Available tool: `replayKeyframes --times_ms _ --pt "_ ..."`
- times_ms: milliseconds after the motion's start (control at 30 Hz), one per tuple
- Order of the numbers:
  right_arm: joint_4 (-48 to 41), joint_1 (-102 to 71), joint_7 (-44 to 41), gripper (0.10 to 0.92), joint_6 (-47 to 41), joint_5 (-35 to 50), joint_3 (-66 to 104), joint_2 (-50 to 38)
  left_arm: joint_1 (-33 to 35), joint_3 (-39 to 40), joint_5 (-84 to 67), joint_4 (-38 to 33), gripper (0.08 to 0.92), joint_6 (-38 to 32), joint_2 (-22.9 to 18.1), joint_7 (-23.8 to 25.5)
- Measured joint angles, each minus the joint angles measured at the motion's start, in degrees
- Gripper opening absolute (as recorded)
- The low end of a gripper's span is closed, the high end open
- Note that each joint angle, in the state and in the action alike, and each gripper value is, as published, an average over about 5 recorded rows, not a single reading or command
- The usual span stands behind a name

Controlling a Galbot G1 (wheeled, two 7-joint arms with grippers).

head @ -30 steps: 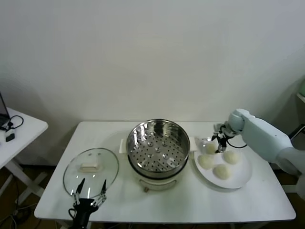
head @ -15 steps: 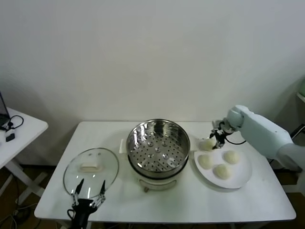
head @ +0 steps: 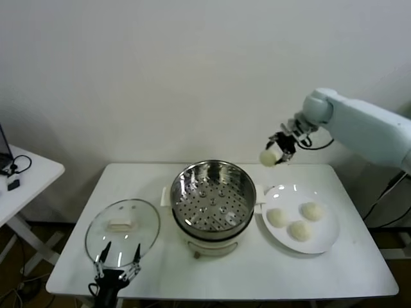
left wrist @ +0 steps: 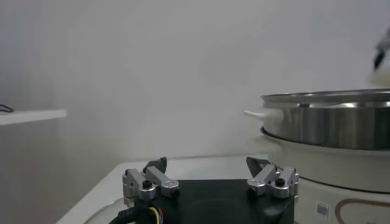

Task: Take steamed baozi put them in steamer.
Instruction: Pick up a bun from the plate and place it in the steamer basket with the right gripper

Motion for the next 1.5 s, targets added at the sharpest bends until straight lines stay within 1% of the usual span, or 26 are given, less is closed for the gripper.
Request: replayKeyframes --times_ms 133,233,467,700,967,1200,1500 --pt "5.13 4.35 1.60 0.645 4.71 -0.49 -2.30 2.83 -0.08 0.23 0.32 0.21 0.823 -0.21 -0.17 -0.05" --pt "7.66 5.65 3.05 0.645 7.80 -2.51 -3.12 5.37 -0.06 0.45 0.56 0.16 0.823 -0.31 -0.42 -0.08" --pt "8.82 4.52 6.01 0.645 14.16 -11.15 -4.25 11.58 0.43 1.16 1.25 -0.75 0.823 -0.36 -1.16 -0.08" --pt "6.63 0.40 7.96 0.645 18.33 -20.02 -4.30 16.04 0.52 1.24 1.58 -0.84 0.823 -0.64 -1.31 -0.13" --pt "2.84 -4.79 9.22 0.645 20.93 -27.03 -3.39 18.99 0.08 1.28 1.89 -0.48 0.823 -0.78 -1.30 -0.14" --pt "-0.66 -8.25 9.73 0.645 22.50 -31.01 -2.29 21.07 -0.15 1.19 1.94 -0.05 0.823 -0.97 -1.18 -0.17" --pt "-4.51 -10.41 9.96 0.645 23.79 -32.97 -1.84 23.27 -0.37 0.91 1.72 0.32 0.823 -1.24 -1.06 -0.26"
